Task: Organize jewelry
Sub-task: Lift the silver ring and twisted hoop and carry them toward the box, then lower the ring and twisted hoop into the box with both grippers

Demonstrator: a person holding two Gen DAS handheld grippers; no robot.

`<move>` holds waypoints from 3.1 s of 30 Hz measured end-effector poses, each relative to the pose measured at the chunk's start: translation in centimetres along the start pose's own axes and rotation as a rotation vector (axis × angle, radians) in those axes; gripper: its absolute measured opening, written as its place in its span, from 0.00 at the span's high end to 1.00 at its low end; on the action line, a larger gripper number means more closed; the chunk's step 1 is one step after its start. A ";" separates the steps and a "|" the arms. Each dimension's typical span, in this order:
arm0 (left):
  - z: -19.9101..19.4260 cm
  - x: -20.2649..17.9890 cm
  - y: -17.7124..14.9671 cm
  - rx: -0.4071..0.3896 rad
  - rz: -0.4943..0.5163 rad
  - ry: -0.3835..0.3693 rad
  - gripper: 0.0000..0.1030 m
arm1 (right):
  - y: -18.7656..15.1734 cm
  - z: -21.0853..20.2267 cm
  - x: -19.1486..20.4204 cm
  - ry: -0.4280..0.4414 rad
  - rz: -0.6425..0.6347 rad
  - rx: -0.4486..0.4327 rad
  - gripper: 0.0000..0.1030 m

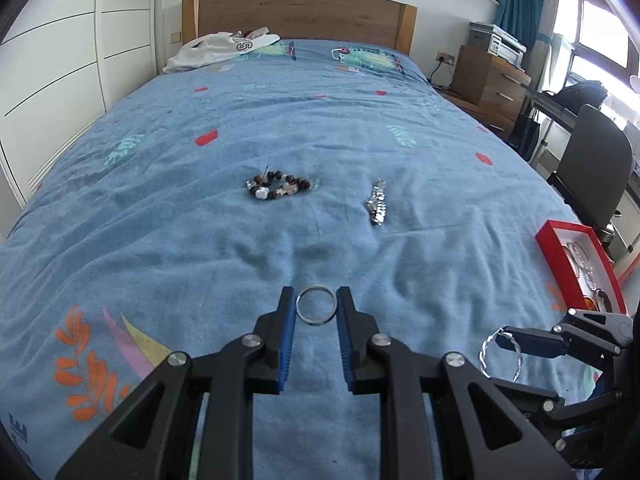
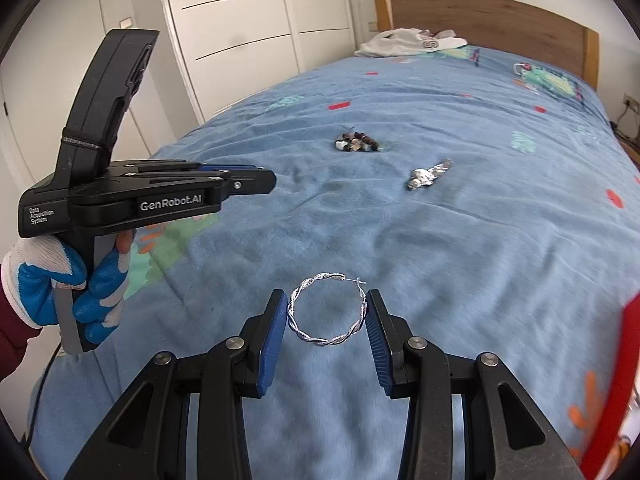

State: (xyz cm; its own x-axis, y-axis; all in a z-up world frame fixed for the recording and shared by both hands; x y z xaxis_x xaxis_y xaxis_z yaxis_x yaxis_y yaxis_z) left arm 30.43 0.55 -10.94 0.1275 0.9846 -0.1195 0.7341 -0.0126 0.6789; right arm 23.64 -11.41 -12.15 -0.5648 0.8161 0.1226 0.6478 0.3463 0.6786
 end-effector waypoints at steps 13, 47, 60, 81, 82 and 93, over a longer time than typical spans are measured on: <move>-3.5 -7.1 0.0 -0.013 0.062 -0.074 0.82 | -1.0 -7.3 -2.0 -0.108 0.045 -0.045 0.61; 1.2 -32.5 -1.6 0.082 0.312 -0.342 0.82 | -10.8 -20.3 -22.3 -0.418 0.304 -0.112 0.61; 8.0 -39.7 -4.6 0.165 0.396 -0.345 0.82 | -14.2 -17.2 -27.4 -0.428 0.354 -0.039 0.61; 9.4 -39.8 -6.2 0.171 0.403 -0.295 0.81 | -16.2 -16.0 -28.3 -0.464 0.331 0.035 0.61; 9.3 -39.8 -6.2 0.172 0.404 -0.291 0.81 | -16.2 -16.0 -28.3 -0.465 0.333 0.033 0.61; 9.1 -39.6 -6.1 0.168 0.411 -0.267 0.81 | -16.4 -16.7 -28.1 -0.465 0.358 0.018 0.61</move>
State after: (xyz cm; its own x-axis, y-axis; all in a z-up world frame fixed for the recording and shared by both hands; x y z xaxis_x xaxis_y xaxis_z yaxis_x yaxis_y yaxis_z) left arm 26.94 -39.98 -16.94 0.5774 0.8140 -0.0629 0.6819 -0.4384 0.5855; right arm 20.36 -47.68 -14.63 -0.0282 0.9996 0.0085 0.7677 0.0162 0.6406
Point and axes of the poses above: each gripper's, at about its wrist camera, not at the fingertips, and z roughly the way its jaws point, x to its left, y to its top, the point moved 9 cm from there along z, roughly the way its jaws point, and after that the axes turned 3 degrees about -z, right-handed, at the moved point
